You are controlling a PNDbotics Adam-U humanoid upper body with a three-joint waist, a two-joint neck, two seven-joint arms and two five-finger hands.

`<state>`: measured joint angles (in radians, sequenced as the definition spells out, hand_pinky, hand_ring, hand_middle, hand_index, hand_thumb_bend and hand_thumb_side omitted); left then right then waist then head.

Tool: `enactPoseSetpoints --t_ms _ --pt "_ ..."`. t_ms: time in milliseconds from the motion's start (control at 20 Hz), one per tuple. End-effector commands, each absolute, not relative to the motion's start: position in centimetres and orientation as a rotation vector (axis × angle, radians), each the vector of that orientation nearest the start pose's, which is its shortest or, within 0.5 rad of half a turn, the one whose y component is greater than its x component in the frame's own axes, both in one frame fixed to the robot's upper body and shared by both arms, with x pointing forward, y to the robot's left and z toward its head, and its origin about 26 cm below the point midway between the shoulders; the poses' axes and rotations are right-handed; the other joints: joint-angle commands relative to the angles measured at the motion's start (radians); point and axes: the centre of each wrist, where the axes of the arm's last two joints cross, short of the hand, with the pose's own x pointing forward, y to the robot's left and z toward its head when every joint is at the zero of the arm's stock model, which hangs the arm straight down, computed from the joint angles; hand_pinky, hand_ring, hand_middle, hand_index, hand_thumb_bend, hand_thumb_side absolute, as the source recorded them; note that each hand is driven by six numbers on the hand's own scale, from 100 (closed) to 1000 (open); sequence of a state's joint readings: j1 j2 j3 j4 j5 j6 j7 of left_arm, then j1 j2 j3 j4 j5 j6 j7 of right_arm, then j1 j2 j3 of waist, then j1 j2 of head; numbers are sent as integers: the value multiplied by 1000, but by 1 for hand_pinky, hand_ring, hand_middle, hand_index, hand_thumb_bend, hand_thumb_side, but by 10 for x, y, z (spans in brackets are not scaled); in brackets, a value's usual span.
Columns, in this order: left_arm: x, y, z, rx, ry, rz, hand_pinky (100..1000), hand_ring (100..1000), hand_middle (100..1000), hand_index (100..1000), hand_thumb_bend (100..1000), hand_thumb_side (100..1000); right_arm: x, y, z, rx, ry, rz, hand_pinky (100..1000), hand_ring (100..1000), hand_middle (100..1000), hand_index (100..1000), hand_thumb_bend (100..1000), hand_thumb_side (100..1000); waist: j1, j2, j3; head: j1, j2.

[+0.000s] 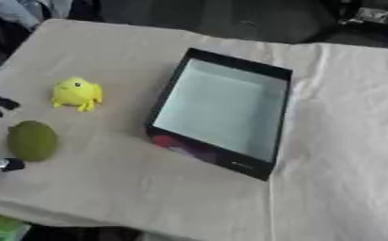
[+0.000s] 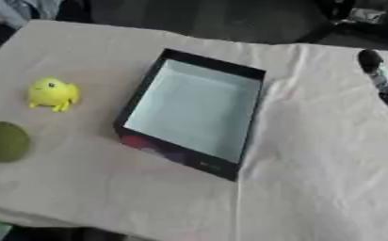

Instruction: Pick up objects on the table and place them in the box.

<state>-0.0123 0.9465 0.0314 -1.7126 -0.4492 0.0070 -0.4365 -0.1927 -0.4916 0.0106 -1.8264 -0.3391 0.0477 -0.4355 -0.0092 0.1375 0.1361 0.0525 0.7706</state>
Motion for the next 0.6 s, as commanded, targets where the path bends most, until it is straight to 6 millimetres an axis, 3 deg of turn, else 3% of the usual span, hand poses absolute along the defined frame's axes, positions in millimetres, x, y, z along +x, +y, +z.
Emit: enactPoseSetpoints --t_ms 50,450,600 --pt "282 434 167 853 -1096 -1348 872 801 822 914 725 394 307 -315 156 -300 -1977 -134 934 873 910 858 727 325 2 -6 -3 7 -1" --pt "294 436 149 821 -1038 -1369 864 799 817 910 703 362 308 -313 156 -287 -1979 -128 934 873 911 858 729 323 -3 0 -17 15 -1" --pt "297 437 143 844 -1036 -1363 843 785 801 882 594 286 309 -313 156 -287 -1976 -129 934 873 911 858 729 321 -3 0 -20 12 -1"
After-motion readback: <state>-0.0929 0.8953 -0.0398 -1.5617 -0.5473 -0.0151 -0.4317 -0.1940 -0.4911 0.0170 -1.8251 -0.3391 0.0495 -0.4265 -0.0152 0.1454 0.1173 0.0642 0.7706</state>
